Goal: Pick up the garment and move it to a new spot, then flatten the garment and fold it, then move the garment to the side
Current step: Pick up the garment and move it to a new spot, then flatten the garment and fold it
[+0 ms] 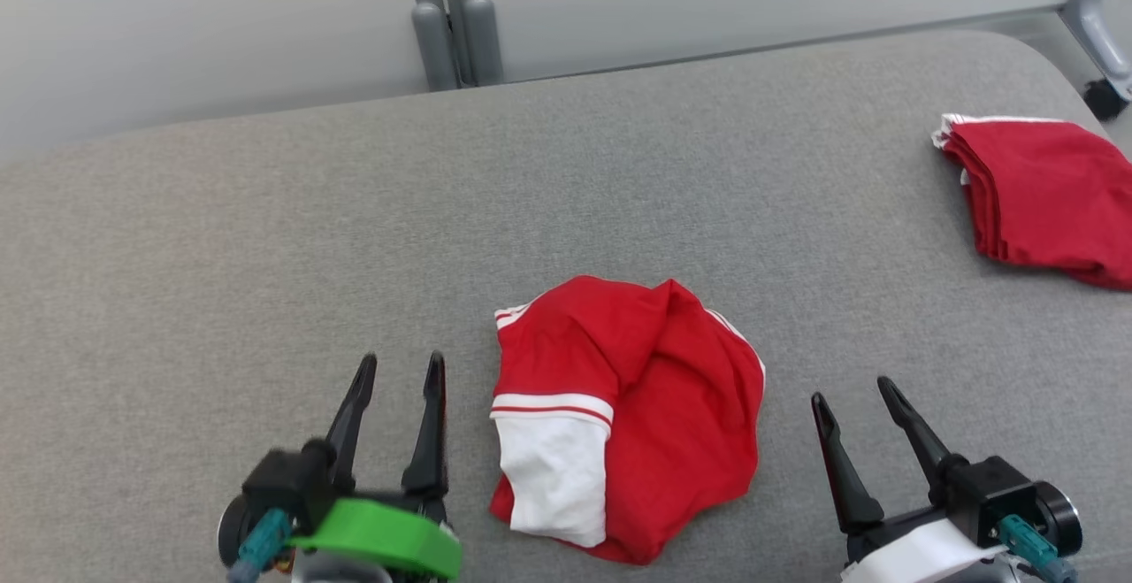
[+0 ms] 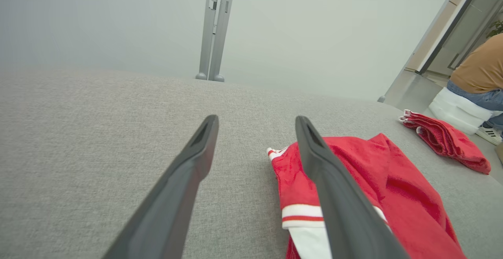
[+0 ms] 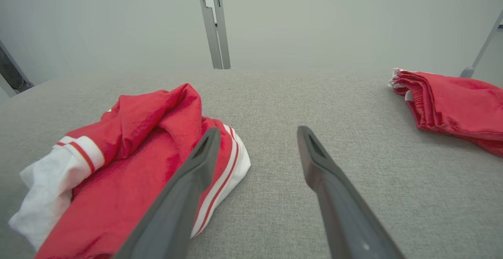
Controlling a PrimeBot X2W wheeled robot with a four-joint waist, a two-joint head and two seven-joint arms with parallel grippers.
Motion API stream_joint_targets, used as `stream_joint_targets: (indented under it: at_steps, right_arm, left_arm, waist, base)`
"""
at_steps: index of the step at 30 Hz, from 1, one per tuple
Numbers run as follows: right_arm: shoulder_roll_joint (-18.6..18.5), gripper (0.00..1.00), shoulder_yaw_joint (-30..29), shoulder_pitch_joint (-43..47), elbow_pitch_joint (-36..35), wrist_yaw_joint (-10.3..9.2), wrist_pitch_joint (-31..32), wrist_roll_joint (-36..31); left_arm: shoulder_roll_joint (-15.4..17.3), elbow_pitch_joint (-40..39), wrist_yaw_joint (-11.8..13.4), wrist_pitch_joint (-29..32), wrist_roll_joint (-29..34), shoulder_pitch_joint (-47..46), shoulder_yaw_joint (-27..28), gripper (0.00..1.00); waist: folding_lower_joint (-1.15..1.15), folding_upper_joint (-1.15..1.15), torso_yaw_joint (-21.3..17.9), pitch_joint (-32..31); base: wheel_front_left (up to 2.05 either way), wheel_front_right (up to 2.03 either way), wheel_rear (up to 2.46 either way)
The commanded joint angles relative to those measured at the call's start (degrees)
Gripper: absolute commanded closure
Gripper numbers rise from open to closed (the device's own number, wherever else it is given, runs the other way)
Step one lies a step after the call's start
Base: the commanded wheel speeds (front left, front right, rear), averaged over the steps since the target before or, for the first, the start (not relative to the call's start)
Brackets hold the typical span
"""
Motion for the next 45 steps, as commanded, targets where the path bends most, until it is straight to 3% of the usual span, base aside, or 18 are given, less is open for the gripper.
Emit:
stream_joint_targets:
  at_steps: [1, 6, 13, 33, 40, 45]
  right_arm:
    - [-0.11, 0.00, -0.10, 1.70, -0.20, -0.07, 0.00, -0.54]
    - [0.61, 0.00, -2.83, 3.66, -1.30, -0.07, 0.00, -1.35]
    - [1.43, 0.00, -5.89, 5.33, -0.23, -0.07, 0.00, -2.65]
    - [2.66, 0.00, -6.93, 4.43, 1.37, -0.07, 0.00, -3.62]
    - [1.87, 0.00, -5.65, 2.94, 1.22, -0.07, 0.00, -3.11]
    - [1.51, 0.00, -4.89, 2.11, 1.42, -0.07, 0.00, -2.92]
  left_arm:
    - [-0.35, -1.15, -0.69, 0.01, 2.13, 2.81, 1.05, 0.00]
    - [-0.62, -3.93, -3.71, 0.00, 6.98, 11.55, 6.12, 0.00]
    - [-1.06, -4.08, -6.47, 0.00, 9.76, 16.78, 12.11, 0.00]
    - [-1.08, -4.93, -7.63, -0.01, 7.39, 16.67, 13.81, 0.00]
    - [-1.09, -4.88, -7.89, -0.01, 6.35, 13.00, 8.44, 0.00]
    - [-0.97, 5.72, -7.90, -0.02, -1.11, 9.05, -1.28, 0.00]
  waist:
    - [0.00, 0.00, 3.91, -4.12]
    - [0.00, 0.00, 7.54, -5.68]
    - [0.00, 0.00, 9.85, -6.65]
    - [0.00, 0.00, 9.01, -6.19]
    - [0.00, 0.00, 6.62, -5.52]
    - [0.00, 0.00, 3.72, -4.80]
  base:
    - [0.00, 0.00, 0.00]
    - [0.00, 0.00, 0.00]
    - [0.00, 0.00, 0.00]
    - [0.00, 0.00, 0.00]
    - [0.00, 0.00, 0.00]
    - [0.00, 0.00, 0.00]
